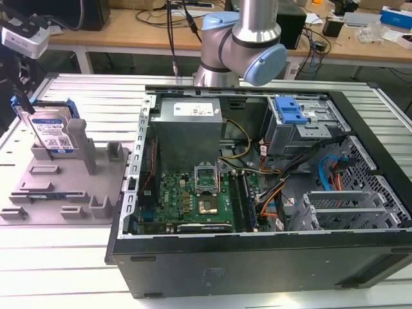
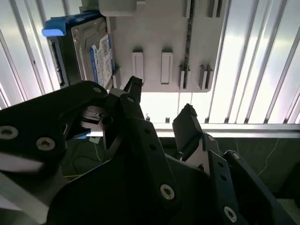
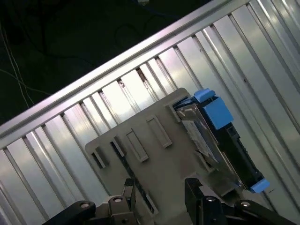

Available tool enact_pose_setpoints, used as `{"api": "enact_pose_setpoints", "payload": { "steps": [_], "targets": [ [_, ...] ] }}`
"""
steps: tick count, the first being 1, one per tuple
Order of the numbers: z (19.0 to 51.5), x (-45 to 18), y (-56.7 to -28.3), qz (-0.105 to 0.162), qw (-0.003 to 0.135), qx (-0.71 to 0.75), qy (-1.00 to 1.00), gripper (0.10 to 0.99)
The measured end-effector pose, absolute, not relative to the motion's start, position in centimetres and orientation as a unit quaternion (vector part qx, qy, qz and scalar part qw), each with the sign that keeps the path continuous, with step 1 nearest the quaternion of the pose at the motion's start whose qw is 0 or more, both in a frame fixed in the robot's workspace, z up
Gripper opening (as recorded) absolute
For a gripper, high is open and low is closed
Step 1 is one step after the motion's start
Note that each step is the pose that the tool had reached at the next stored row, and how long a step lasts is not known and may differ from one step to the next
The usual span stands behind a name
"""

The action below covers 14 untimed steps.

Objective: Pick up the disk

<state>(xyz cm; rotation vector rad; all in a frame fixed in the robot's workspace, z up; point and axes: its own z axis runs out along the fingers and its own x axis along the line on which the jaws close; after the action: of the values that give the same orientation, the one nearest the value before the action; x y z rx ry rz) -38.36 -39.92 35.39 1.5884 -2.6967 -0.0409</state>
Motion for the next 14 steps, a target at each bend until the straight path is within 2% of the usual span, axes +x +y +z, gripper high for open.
{"api": "enact_pose_setpoints", "payload": {
  "steps": [14],
  "targets": [
    [35.26,-38.35,-39.92,-0.012,0.008,0.633,-0.774,0.541]
  ]
}}
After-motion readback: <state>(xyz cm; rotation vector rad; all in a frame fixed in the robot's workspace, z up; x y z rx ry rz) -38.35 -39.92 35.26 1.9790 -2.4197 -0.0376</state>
